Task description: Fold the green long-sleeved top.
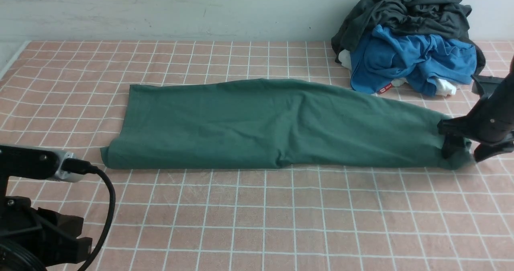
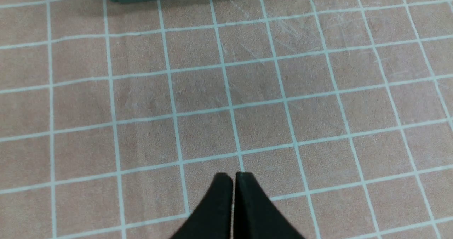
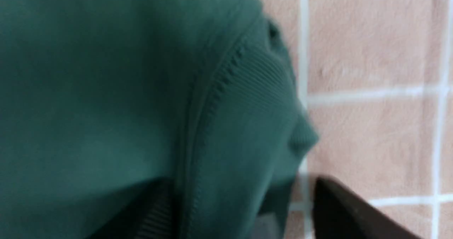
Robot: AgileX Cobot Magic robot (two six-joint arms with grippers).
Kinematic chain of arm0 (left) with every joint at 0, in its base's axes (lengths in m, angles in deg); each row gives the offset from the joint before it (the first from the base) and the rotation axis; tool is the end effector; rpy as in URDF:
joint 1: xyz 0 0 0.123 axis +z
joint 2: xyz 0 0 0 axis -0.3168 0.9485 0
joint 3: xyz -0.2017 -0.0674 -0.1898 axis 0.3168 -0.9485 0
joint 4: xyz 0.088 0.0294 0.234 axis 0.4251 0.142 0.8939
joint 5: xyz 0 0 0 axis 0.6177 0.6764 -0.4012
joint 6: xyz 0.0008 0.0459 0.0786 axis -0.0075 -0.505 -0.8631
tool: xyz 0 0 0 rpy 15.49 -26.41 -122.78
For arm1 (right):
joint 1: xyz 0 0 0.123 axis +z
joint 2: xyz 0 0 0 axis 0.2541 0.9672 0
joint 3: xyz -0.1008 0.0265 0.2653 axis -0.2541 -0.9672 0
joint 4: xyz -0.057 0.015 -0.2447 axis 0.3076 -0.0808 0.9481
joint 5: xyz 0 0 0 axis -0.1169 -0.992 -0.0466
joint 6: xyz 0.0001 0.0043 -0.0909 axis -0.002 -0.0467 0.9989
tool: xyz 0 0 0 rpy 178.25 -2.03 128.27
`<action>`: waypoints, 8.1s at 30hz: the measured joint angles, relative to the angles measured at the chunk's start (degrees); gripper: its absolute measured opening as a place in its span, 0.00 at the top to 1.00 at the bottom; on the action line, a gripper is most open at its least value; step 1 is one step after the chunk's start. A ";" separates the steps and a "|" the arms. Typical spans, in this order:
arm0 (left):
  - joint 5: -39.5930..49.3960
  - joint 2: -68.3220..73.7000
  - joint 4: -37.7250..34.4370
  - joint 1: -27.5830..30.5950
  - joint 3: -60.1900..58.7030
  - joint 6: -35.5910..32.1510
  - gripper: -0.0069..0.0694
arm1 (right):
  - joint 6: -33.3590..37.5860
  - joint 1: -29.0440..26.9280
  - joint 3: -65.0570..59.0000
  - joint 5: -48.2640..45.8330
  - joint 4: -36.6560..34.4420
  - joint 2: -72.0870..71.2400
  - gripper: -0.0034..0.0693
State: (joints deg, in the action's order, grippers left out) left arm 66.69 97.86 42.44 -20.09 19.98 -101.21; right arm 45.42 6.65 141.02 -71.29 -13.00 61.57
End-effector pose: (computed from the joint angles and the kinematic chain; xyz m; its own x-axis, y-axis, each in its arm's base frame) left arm 0.1492 -0.0228 0.2526 -0.7246 0.0671 -0.6859 0.2009 0.9726 -0.1170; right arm 0.4224 -0.0539 0.1482 -0.9745 0.1799 -0.1341 0.1719 0.9827 0.0688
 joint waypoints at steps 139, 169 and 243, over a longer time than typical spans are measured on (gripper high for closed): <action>-12.10 -38.10 -3.75 -1.42 -15.14 -7.60 0.91 | -5.20 7.97 -89.69 33.40 9.27 -122.96 0.97; -16.53 -48.92 3.02 -1.78 -30.02 -7.51 0.91 | -3.34 4.52 -89.62 32.82 9.09 -122.96 0.97; -13.75 -48.92 18.49 -1.70 -30.24 15.42 0.91 | -3.34 4.52 -89.62 32.81 9.09 -122.96 0.97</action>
State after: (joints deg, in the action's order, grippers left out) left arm 52.94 48.95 60.93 -21.79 -10.26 -85.79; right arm 42.09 11.16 51.40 -38.49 -3.91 -61.38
